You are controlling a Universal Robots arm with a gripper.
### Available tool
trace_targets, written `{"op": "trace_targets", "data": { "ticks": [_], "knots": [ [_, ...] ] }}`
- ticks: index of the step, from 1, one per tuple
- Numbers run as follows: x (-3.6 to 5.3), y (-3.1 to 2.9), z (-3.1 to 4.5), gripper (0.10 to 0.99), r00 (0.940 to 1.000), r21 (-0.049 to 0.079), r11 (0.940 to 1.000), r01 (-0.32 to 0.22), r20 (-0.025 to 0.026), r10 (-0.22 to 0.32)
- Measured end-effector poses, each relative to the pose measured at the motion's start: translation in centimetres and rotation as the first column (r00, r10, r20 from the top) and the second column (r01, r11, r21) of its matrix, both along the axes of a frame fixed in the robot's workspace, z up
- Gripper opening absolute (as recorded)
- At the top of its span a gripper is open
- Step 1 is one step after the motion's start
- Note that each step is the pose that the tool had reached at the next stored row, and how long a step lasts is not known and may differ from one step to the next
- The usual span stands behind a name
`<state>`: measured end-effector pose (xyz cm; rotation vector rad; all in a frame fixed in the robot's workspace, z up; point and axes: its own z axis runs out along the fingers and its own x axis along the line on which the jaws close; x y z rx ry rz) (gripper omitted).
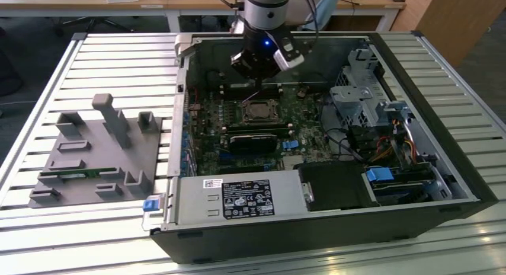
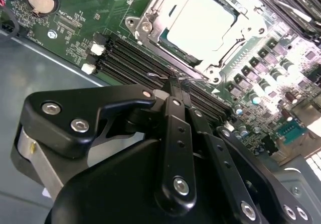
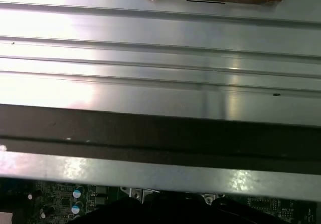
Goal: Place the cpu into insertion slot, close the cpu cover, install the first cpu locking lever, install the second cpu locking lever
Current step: 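Install the first cpu locking lever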
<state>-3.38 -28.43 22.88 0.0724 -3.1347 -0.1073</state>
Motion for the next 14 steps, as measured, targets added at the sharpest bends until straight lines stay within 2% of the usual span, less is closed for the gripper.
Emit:
{"op": "trace_targets", "data": {
  "ticks": [14],
  "knots": [
    [0.93,0.07,-1.08,0.106,1.0000,0.000,1.0000,0.003,0.0000,-0.003]
  ]
}}
